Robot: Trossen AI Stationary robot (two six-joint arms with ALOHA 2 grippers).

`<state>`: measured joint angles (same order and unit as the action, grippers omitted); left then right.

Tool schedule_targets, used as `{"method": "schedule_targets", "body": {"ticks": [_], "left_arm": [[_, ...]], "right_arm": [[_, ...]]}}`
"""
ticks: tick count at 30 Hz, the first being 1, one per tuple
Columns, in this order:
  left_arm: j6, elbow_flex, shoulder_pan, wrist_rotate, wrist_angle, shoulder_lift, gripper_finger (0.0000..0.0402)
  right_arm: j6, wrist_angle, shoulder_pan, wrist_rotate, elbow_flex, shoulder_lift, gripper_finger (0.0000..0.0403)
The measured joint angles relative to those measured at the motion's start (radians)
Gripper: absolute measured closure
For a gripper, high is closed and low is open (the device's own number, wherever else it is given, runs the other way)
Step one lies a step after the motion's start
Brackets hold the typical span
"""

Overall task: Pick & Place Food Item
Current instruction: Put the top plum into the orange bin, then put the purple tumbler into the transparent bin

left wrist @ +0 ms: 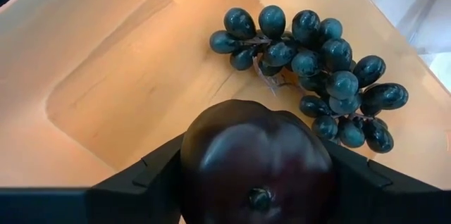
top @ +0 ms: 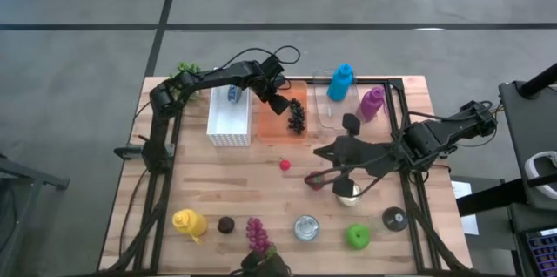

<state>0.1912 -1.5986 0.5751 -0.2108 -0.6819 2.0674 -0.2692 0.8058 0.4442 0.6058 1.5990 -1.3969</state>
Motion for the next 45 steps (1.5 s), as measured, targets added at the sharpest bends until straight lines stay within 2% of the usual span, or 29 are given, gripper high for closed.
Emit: {"method": "schedule_targets", "body": {"ticks": [9,17,28,35,43,45], "left_arm": [[0.001,0.0,0.0,0.0,0.0,0.0,0.0169],[0.0,0.0,0.0,-0.003,0.0,0.0,0.0152],[0.026,0.001,0.0,-0.004,0.0,0.003,0.0165],[0.03,0.001,-0.001,0.019,0.008,0.007,0.0121],[0.029,0.001,-0.001,0.033,0.007,0.007,0.0018],[0.028,0.001,-0.001,0.035,0.007,0.007,0.0007]], "right_arm": [[-0.001,0.0,0.001,-0.007,0.0,-0.001,0.0394],[0.0,0.0,0.001,-0.008,0.0,-0.001,0.0394],[0.0,0.0,0.001,-0.009,0.0,-0.001,0.0394],[0.0,0.0,0.001,-0.011,0.0,-0.001,0.0394],[0.0,-0.001,0.001,-0.011,0.0,-0.001,0.0394],[0.0,-0.001,0.001,-0.011,0.0,-0.001,0.0394]]}}
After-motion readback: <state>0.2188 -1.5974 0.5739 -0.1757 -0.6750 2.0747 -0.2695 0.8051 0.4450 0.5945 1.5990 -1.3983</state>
